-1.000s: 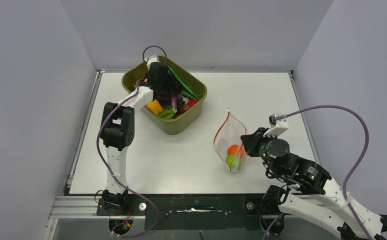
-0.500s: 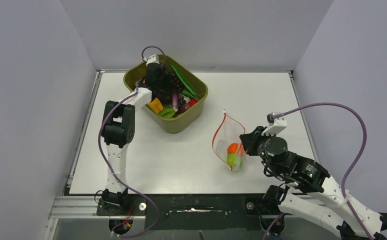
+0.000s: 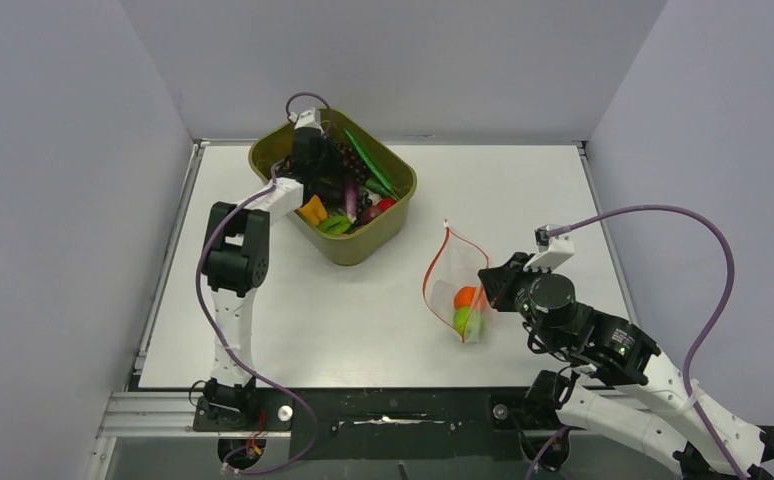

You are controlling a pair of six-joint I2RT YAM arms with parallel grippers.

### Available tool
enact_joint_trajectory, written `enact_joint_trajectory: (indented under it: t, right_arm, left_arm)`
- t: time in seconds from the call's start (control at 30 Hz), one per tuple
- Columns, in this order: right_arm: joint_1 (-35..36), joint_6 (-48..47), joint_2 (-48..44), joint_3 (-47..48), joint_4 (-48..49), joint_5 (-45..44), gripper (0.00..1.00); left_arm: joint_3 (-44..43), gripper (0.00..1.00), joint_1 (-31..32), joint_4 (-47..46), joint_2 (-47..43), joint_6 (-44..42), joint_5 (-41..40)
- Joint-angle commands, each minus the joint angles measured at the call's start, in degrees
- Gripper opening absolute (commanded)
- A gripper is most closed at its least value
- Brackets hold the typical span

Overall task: Place the food in the zip-top bag and seal the zipper
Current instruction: Pick up the fake fruit from the bin.

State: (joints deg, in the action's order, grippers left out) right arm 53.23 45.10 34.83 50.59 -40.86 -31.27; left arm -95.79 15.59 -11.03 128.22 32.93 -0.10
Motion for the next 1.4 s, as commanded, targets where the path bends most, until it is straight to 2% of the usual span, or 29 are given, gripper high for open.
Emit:
enact_joint_trajectory:
  t: [0.0,0.03,0.07,0.17,0.23,0.43,0.57,0.87,1.0,1.23,1.37]
  right_arm:
    - [-0.15,1.21,-0.28,1.06,3.02,1.2,0.0]
    - [-0.15,1.48,-0.28,0.97,3.05,1.48,0.0]
    - [-0.17,1.74,-0.29,0.88,3.21,1.69,0.0]
    - [-0.21,2.13,-0.67,0.53,3.62,1.9,0.0]
    - [-0.15,2.42,-0.93,0.33,3.83,1.96,0.0]
    - [-0.16,2.63,-0.95,0.6,3.53,2.87,0.0]
    - [-0.2,2.62,-1.14,0.7,3.31,2.24,0.0]
    - [-0.21,1.96,-0.8,0.89,3.2,1.13,0.0]
    - [-0.15,1.4,-0.5,0.49,3.76,0.91,0.0]
    - [-0.17,0.56,0.53,0.89,4.38,0.2,0.0]
    - [-0.17,0.19,1.05,0.58,5.08,0.25,0.0]
  left_arm:
    - [0.41,0.0,-0.06,-2.95,-6.29,-2.6,0.66]
    - [0.55,0.0,-0.06,-2.56,-6.58,-2.84,0.44]
    - [0.53,0.04,-0.1,-2.09,-6.85,-2.86,0.28]
    - [0.1,0.26,-0.05,0.02,-7.11,-2.78,0.14]
    - [-0.81,0.36,-0.05,1.62,-6.64,-2.86,0.44]
    - [-2.76,0.42,-0.02,4.35,-3.61,-2.85,1.33]
    - [-4.29,0.5,0.0,5.88,-2.08,-2.84,1.24]
    - [-6.71,0.44,-0.03,4.72,1.28,-2.43,2.54]
    - [-7.18,0.34,-0.02,4.33,1.93,-1.7,3.07]
    - [-6.73,0.27,0.03,4.73,1.3,-0.97,3.82]
    - [-5.15,0.18,0.05,3.67,-0.2,-1.1,3.89]
